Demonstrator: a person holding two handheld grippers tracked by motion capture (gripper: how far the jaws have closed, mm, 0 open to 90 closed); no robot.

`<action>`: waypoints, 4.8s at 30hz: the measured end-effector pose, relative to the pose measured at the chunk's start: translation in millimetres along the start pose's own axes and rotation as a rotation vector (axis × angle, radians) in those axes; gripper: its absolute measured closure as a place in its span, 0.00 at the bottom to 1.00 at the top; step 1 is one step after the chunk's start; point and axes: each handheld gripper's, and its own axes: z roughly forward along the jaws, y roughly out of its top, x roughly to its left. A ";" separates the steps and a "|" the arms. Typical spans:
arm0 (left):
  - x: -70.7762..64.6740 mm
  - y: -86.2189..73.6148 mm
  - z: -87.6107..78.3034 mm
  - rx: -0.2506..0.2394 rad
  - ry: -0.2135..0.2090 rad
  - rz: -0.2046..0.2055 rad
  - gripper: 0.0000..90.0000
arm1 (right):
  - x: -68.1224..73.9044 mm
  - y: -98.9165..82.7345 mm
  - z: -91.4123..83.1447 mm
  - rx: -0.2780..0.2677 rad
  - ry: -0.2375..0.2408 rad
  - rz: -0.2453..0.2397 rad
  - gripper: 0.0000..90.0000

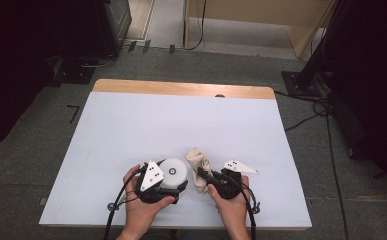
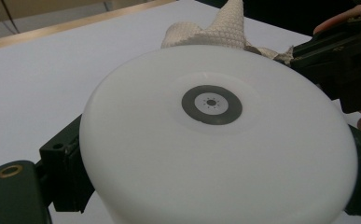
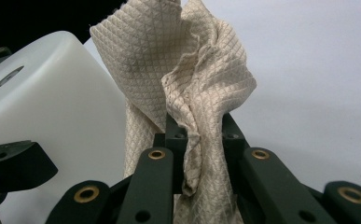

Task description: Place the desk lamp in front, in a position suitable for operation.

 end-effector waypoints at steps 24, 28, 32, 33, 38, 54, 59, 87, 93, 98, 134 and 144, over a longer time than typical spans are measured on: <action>44.6 1.2 -4.2 0.016 -0.390 0.252 0.10 | 2.8 2.7 -3.6 -0.020 0.022 0.000 0.88; 46.0 -1.0 -3.8 0.007 -0.385 0.224 0.10 | 4.7 2.5 -3.7 -0.021 0.025 -0.002 0.88; 44.1 -4.6 -6.5 -0.045 -0.316 0.197 0.08 | 9.7 4.6 -6.0 -0.027 0.039 -0.015 0.88; 43.4 -4.7 -7.0 -0.050 -0.306 0.183 0.04 | 10.5 5.0 -6.3 -0.031 0.042 -0.015 0.88; 41.7 -6.0 -8.8 -0.031 -0.274 0.136 0.00 | 13.8 5.6 -8.7 -0.039 0.050 -0.015 0.88; 23.1 -19.8 -21.6 -0.095 -0.118 -0.013 0.04 | 41.1 14.3 -13.9 -0.090 0.145 -0.047 0.88; 14.6 -22.7 -23.7 -0.129 -0.050 -0.015 0.04 | 46.6 13.0 -9.1 -0.085 0.144 -0.044 0.89; 4.2 -28.0 -25.8 -0.143 0.051 -0.012 0.09 | 29.2 -16.8 33.2 0.082 0.047 0.024 0.89; 4.0 -27.7 -25.7 -0.137 0.059 -0.009 0.09 | 23.0 -21.8 37.9 0.112 0.069 0.036 0.89; 6.2 -27.8 -26.0 -0.144 0.055 -0.021 0.09 | 27.6 -12.8 29.9 0.068 0.107 -0.007 0.89; 6.5 -26.0 -19.7 -0.154 0.058 -0.015 0.09 | 28.0 -19.4 24.4 -0.015 0.102 0.023 0.88; 6.2 -27.5 -20.6 -0.150 0.050 0.000 0.09 | 40.6 -2.6 7.5 -0.113 0.129 -0.050 0.88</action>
